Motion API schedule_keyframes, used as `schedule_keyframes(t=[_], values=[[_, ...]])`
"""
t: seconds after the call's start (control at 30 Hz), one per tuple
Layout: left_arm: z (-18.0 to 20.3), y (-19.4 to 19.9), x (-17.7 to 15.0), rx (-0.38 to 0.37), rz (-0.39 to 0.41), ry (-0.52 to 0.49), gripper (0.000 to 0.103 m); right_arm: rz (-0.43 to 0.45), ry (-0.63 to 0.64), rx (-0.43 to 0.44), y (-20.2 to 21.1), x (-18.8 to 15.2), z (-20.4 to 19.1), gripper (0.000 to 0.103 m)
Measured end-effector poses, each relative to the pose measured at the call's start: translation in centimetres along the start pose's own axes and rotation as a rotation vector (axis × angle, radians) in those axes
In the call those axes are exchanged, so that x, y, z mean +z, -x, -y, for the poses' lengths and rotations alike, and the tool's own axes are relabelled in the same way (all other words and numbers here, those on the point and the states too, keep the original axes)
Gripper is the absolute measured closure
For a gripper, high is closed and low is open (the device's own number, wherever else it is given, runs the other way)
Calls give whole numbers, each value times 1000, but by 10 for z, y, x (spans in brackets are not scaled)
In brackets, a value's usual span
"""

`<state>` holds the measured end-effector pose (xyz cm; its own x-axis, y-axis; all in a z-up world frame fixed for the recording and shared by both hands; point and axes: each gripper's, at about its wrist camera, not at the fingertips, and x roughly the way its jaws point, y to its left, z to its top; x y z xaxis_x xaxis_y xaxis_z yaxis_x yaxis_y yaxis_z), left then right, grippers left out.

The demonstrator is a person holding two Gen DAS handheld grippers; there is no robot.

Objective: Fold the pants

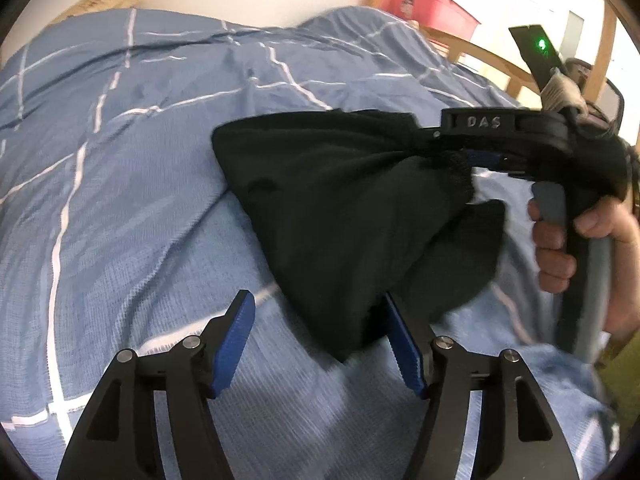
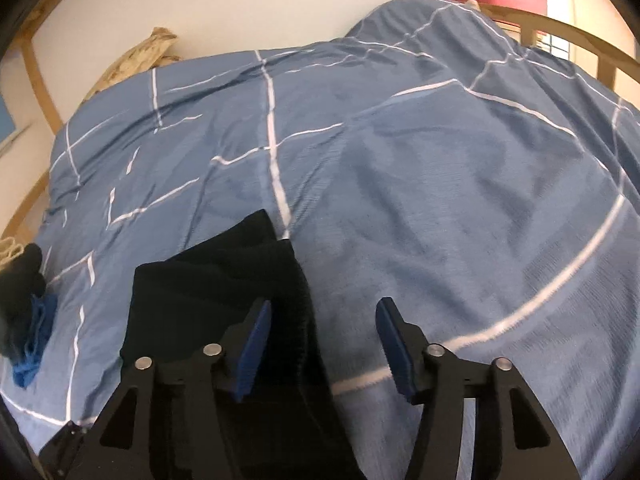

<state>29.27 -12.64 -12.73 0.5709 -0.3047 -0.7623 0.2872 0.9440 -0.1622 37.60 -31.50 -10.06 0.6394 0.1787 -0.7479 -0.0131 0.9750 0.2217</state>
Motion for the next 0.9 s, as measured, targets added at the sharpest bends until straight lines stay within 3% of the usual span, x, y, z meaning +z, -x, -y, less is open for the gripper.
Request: schedule_keyframes(t=[0.07, 0.13, 0.27, 0.53, 0.63, 0.77, 0.9], values=[[5, 16, 1, -20, 39, -17, 36, 14, -13, -29, 10, -5, 3, 44], [8, 36, 2, -9, 106, -40, 23, 24, -6, -60, 20, -13, 4, 43], [7, 57, 3, 54, 186, -54, 21, 67, 3, -110, 44, -24, 2, 42], [-31, 75, 11, 92, 219, 66, 21, 167, -116, -118, 99, -50, 2, 32], [-30, 79, 17, 99, 209, 71, 21, 174, -145, -102, 110, -63, -3, 31], [-22, 97, 31, 43, 219, 64, 16, 170, -159, -70, 124, -77, -12, 30], [-18, 113, 44, 53, 235, 24, 13, 197, -177, -53, 136, -85, -20, 23]])
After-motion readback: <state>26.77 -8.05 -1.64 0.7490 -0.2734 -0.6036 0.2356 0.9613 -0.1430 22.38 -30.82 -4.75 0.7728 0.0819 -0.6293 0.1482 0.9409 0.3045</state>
